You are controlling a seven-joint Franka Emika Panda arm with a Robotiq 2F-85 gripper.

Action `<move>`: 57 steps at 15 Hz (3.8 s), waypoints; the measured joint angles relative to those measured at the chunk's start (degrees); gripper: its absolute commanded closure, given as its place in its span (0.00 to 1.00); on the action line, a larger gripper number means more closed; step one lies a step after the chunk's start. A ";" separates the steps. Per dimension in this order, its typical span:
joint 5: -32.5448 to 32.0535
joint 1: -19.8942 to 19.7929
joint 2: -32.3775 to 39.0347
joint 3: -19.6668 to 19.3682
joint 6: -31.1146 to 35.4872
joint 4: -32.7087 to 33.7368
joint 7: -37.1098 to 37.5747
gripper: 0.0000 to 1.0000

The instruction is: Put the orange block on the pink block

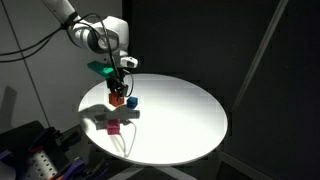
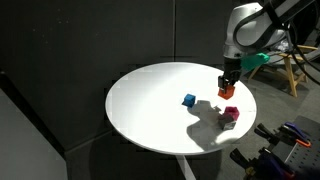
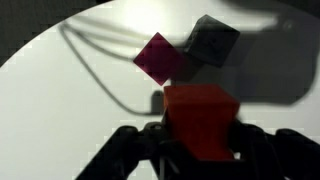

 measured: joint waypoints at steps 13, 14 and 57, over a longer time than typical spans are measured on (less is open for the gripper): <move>-0.20 -1.49 -4.05 -0.46 2.96 -9.81 0.00 0.78; -0.20 -1.75 -4.09 -0.62 3.69 -10.19 0.00 0.78; -1.40 -1.32 5.74 -1.52 7.98 -6.37 4.82 0.00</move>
